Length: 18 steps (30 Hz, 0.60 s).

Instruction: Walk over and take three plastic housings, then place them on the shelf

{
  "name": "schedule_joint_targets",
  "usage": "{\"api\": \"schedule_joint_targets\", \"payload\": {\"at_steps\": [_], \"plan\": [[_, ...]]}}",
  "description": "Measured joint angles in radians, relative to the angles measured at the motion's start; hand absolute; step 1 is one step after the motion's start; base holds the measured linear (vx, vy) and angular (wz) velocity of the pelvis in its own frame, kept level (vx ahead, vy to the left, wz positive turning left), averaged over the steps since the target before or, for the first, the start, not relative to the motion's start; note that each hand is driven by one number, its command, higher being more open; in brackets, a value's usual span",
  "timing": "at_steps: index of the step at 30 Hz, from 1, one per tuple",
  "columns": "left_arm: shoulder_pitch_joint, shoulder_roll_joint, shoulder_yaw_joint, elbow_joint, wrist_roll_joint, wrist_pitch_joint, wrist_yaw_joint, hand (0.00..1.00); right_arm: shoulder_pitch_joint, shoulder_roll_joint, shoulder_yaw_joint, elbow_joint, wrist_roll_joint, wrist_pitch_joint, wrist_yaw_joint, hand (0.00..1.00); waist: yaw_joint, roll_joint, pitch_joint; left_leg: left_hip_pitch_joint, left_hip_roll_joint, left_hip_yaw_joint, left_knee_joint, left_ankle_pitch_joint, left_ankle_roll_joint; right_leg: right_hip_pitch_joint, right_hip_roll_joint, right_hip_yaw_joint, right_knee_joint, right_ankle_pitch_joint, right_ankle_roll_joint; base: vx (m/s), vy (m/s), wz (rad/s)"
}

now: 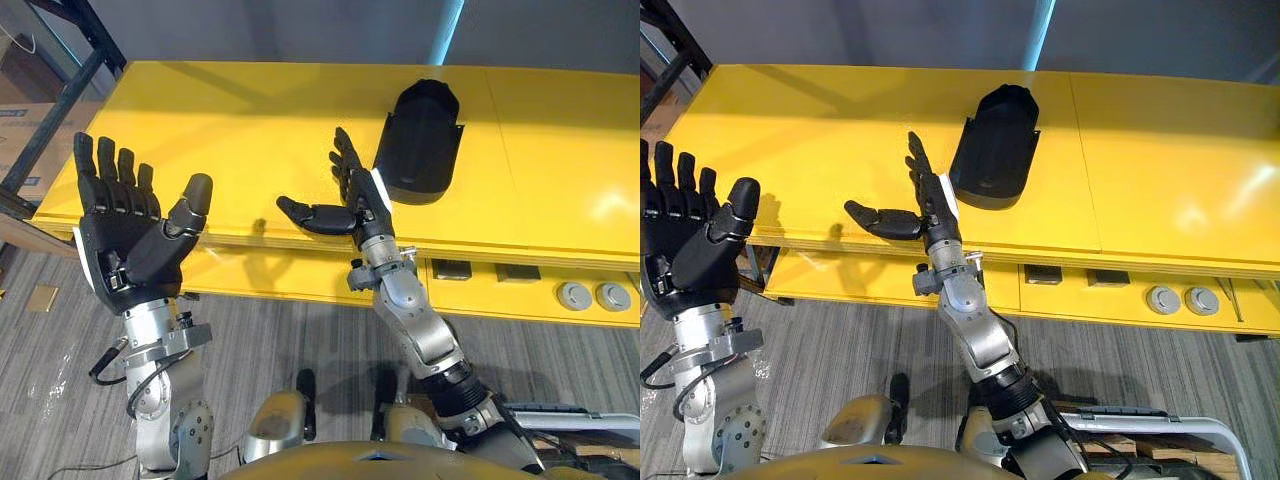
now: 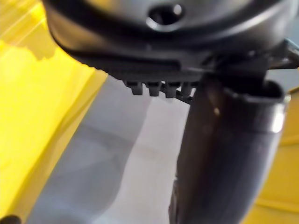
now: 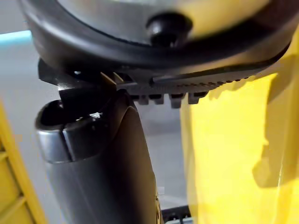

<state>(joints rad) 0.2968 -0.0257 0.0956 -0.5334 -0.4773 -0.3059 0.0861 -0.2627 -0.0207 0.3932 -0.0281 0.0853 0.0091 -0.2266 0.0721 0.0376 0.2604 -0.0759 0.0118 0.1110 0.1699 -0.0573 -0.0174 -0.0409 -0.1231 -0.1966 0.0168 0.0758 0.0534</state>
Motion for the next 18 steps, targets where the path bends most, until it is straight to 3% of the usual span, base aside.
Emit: {"api": "schedule_joint_targets", "payload": {"at_steps": [6, 18], "plan": [[0.044, -0.013, -0.044, -0.004, 0.0, -0.001, 0.002, 1.0, 0.033, 0.035, 0.019, 0.0, -0.043, -0.02, -0.09, 1.0, 0.005, 0.0, 0.0, 0.016, 0.001, 0.009, -0.026, 0.009, -0.004, -0.019, -0.009, 0.008, 0.042, -0.026, -0.002, 0.0, 0.006, -0.04], [0.068, -0.025, -0.058, -0.026, -0.002, -0.002, -0.025, 1.0, 0.092, 0.064, 0.02, -0.019, -0.084, -0.043, -0.158, 1.0, 0.005, 0.007, -0.008, 0.032, 0.001, 0.025, -0.052, 0.015, -0.007, -0.049, -0.014, 0.021, 0.098, -0.059, -0.002, 0.0, -0.004, -0.03]]}}
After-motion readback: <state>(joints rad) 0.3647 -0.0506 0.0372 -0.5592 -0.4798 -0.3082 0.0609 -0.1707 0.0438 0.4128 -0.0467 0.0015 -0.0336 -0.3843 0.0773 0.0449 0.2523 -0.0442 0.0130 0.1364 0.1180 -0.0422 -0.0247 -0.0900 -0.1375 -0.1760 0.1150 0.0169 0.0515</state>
